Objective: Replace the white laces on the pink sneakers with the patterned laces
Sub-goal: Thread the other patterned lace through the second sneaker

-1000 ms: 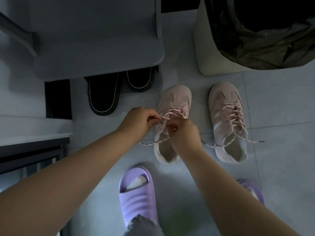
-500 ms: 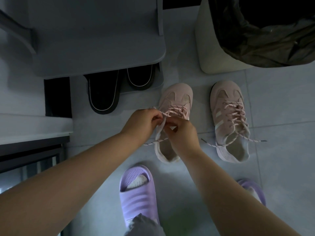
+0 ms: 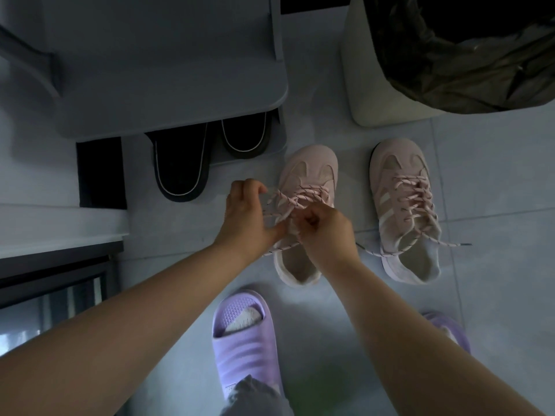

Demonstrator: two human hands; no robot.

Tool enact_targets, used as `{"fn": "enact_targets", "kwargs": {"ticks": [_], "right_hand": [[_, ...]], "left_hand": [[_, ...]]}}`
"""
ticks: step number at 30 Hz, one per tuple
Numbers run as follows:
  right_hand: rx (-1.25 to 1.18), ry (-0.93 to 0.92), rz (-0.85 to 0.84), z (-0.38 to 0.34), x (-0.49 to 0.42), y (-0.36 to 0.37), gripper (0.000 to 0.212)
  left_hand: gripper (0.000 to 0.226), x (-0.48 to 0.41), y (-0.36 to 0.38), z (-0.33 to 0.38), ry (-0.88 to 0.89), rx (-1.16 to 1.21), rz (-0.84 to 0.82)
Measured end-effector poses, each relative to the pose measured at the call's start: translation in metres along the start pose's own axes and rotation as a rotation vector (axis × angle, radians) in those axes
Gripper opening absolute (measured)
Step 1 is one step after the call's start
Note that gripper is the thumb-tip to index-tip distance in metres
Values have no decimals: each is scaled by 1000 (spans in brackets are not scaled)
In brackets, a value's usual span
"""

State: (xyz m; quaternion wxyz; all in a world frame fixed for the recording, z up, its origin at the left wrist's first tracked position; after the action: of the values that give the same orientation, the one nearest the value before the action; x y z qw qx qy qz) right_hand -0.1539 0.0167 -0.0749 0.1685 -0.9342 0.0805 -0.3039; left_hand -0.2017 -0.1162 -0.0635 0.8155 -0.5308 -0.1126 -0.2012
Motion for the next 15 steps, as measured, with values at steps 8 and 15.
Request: {"fn": "enact_targets", "kwargs": {"ticks": [8, 15], "right_hand": [[-629, 94, 283, 11, 20, -54, 29], [-1227, 49, 305, 21, 5, -111, 25]], "left_hand": [[58, 1, 5, -2, -87, 174, -32], [64, -1, 2, 6, -20, 146, -80]]}}
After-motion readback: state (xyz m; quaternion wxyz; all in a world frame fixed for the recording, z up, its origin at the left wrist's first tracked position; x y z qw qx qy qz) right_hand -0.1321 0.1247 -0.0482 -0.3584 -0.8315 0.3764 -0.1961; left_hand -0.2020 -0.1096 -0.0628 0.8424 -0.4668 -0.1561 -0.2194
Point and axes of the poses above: each hand's wrist, its own x-axis away from the middle knuckle, its own y-axis out of the palm, z = x × y, the point moved 9 cm from there along -x, towards the middle knuckle, and after that the axes turned 14 degrees about -x, right-handed, at the moved point
